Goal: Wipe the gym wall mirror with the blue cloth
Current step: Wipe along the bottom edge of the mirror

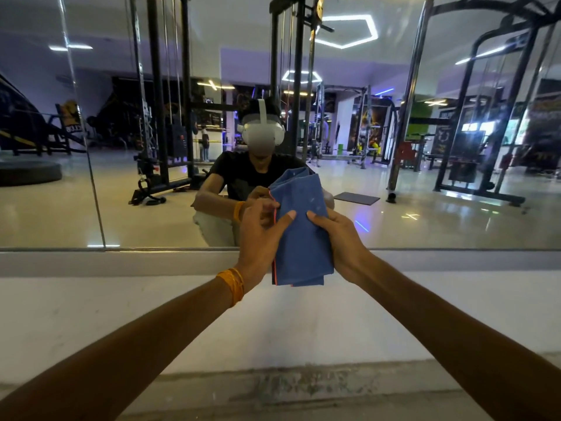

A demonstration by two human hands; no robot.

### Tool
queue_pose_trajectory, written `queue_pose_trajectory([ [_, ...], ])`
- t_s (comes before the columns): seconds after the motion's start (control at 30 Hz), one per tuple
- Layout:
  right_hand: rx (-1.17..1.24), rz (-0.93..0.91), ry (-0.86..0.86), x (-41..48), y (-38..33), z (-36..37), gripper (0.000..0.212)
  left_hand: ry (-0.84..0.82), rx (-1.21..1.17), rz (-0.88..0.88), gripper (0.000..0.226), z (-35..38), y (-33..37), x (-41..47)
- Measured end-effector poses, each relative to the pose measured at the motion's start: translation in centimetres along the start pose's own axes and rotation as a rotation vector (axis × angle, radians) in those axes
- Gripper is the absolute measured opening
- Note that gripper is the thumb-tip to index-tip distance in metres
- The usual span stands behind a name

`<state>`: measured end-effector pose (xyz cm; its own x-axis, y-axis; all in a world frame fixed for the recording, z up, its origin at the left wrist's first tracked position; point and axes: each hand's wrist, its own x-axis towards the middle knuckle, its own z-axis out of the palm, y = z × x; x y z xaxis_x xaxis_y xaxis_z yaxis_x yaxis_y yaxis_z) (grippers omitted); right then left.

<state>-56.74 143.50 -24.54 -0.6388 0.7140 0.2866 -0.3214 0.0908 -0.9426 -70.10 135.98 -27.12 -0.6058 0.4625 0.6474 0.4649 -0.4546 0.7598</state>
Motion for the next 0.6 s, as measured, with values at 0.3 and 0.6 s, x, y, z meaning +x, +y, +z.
queue_pose_trajectory([
  [0.3,-0.024,0.035,0.054,-0.7,0.0,-1.4,0.034,-0.124,-0.236,-0.326,0.033,-1.2,1.0,0.9],
  [0.6,-0.049,-0.08,0.061,-0.5,-2.0,-1.1,0.042,-0.051,-0.113,-0.084,0.024,-0.5,2.2,2.2],
])
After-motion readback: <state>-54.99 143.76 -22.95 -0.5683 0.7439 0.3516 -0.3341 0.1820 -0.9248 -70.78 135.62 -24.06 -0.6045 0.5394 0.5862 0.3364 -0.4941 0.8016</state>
